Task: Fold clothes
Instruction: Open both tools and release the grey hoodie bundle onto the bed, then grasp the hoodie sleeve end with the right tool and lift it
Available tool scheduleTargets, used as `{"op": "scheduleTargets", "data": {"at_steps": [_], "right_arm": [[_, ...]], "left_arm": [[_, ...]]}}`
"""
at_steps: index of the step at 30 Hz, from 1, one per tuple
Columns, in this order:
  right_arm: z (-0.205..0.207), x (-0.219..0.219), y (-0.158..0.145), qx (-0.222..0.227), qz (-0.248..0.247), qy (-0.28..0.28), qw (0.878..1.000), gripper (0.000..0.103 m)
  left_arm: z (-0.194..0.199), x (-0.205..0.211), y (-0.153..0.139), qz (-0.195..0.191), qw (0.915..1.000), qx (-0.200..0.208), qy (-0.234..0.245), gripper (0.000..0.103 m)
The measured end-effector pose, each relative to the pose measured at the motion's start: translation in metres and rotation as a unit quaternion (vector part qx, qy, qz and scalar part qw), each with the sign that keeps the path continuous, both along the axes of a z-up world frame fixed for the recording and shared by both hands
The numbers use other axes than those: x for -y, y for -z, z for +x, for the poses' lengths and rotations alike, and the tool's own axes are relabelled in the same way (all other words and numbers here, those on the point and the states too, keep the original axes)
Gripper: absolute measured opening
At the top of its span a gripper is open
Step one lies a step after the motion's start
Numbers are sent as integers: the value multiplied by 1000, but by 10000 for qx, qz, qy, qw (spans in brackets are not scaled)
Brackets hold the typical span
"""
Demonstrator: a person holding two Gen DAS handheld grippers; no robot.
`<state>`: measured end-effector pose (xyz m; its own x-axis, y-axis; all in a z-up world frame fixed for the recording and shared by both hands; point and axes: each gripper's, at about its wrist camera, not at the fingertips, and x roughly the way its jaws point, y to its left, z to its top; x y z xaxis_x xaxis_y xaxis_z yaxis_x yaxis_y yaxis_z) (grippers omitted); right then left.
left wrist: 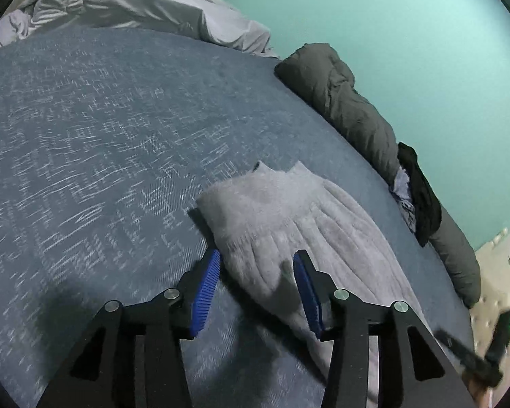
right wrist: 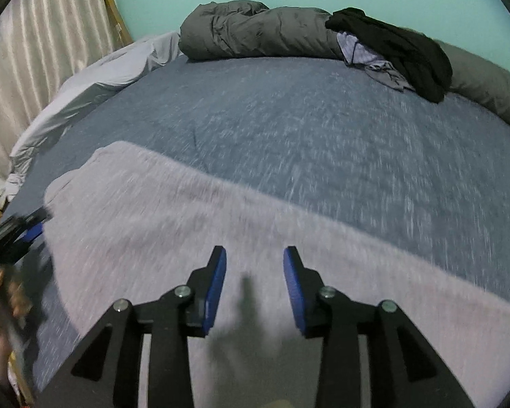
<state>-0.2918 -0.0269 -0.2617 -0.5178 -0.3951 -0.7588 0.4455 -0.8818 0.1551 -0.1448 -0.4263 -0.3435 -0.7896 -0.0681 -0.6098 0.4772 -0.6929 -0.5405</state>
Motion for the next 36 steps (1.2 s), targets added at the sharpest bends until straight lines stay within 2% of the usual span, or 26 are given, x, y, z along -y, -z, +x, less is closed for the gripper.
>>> {"op": "scheduleTargets", "data": {"at_steps": [2,3,4,5,7,11,15,20,21,24,27,30,35,36], "right_arm": [[5,-9,-2,13,-17,-87,10000,35],[9,-15,-3,25,-20,-95,10000,35],[13,-20,-4,37,-23,-102,9999,35],[16,-25,-4,47,-18,-91,9999,35],[16,-34,-1,53,9,-42,10000,35],[19,-55,3,105,56,88,9999,35],[26,-82,6,188,112,281,9994,35],[41,-138,5,291,58,755,9967,38],[44,-152,4,306,48,898,9955,43],[53,-201,2,324,-51,1392,9897,44],[66,-261,3,443,-278,2125,9758,47],[83,-321,7,606,-522,2926,9529,48],[118,-395,12,618,-696,3783,9210,57],[123,-407,15,662,-756,3899,9154,62]], "left_arm": [[-3,2,3,27,10000,20,43,41],[-4,2,2,8,10000,19,79,28],[-3,3,2,-17,9999,17,121,22],[-2,2,0,-67,9999,12,145,21],[4,3,-7,-217,9997,-42,82,8],[23,11,-26,-420,9986,-259,-177,7],[22,11,-12,-279,9994,13,-199,8],[21,12,-10,-170,9994,119,-282,21],[22,10,-13,-246,9992,129,-280,26],[26,1,-23,-498,9983,145,-274,31],[39,-9,-31,-698,9970,106,-305,34],[48,-26,-36,-866,9960,124,-152,35],[55,-54,-38,-806,9965,167,111,35],[56,-59,-39,-777,9967,160,144,35]]}}
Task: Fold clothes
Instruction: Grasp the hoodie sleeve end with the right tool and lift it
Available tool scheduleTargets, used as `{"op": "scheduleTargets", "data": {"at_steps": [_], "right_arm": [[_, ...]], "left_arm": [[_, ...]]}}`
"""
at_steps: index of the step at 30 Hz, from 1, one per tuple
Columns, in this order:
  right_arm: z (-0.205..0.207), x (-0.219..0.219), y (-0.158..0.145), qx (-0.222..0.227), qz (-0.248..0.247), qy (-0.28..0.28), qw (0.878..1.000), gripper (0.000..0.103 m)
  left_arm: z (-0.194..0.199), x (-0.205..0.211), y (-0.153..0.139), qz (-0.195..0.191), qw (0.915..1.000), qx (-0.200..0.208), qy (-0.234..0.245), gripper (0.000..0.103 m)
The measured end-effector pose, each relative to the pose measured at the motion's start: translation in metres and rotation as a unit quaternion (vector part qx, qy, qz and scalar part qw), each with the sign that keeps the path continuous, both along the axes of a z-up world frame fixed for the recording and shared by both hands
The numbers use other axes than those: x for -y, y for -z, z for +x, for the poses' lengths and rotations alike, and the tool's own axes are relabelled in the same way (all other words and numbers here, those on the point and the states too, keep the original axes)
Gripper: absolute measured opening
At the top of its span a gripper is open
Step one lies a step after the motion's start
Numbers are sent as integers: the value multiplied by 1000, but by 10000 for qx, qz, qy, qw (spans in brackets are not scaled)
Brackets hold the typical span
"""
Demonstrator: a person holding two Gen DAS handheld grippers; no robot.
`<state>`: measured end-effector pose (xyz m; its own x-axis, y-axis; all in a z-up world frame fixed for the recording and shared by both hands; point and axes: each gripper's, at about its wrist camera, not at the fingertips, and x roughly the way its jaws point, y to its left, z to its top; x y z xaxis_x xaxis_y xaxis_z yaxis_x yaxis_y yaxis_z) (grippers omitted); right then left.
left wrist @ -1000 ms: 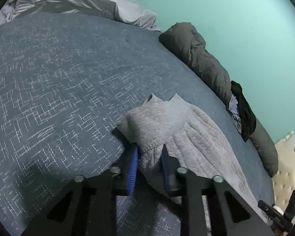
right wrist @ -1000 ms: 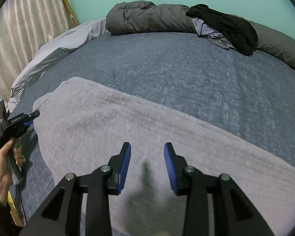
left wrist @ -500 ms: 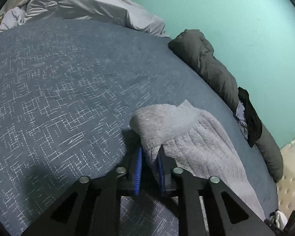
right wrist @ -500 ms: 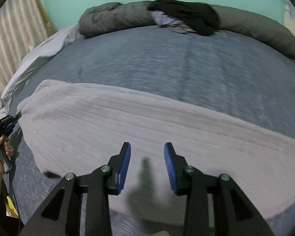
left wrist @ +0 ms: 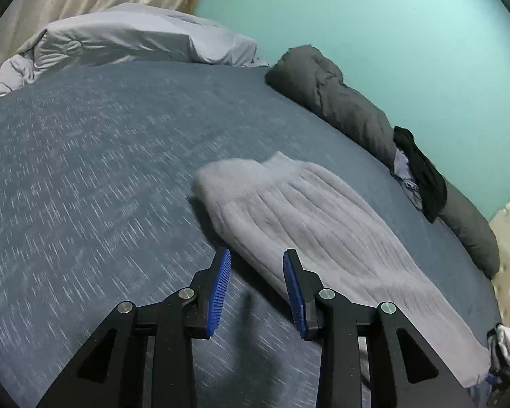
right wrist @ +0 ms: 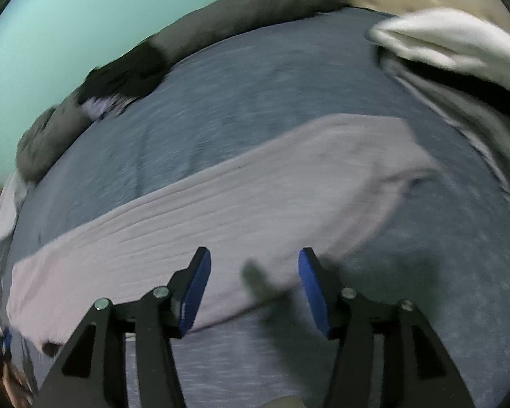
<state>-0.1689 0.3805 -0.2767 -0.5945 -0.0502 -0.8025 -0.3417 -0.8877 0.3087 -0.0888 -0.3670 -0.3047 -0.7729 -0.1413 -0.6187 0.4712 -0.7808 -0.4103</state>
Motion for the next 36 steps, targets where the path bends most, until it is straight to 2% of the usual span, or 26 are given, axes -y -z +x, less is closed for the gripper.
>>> {"op": "scheduleTargets", "data": {"at_steps": [1,5,8,10,15,21,23,24,28,33,36], "right_arm": [[2,-11,4,77,-61,83,9999,65],[7,-46,21,263,-360,400,9982,66],[7,-63,28,164,-562,639,9962,68],[4,-73,31,55,-699,718,9950,73],[-11,-91,38,-146,-1148,846,9897,74],[-27,-98,42,-188,-1019,860,9909,74],[-31,-92,38,-170,-769,782,9938,61],[-33,-88,35,-160,-637,741,9951,48],[-33,-77,15,-369,-389,540,9971,25],[-39,-63,-40,-824,81,56,9966,21],[-35,-64,-77,-1041,166,-53,9944,20]], "left_arm": [[1,-6,-1,30,10000,-3,35,35],[8,-41,-8,-9,9995,17,306,35],[13,-65,-9,-112,9985,74,529,35],[16,-80,-7,-181,9974,142,678,35],[26,-100,0,-320,9955,329,830,35],[34,-107,9,-286,9958,458,732,35],[34,-113,8,-389,9953,436,774,35],[33,-116,6,-482,9947,437,800,35],[33,-120,1,-662,9935,426,824,35],[43,-122,0,-616,9939,451,794,35],[52,-122,-4,-636,9941,423,766,35]]}}
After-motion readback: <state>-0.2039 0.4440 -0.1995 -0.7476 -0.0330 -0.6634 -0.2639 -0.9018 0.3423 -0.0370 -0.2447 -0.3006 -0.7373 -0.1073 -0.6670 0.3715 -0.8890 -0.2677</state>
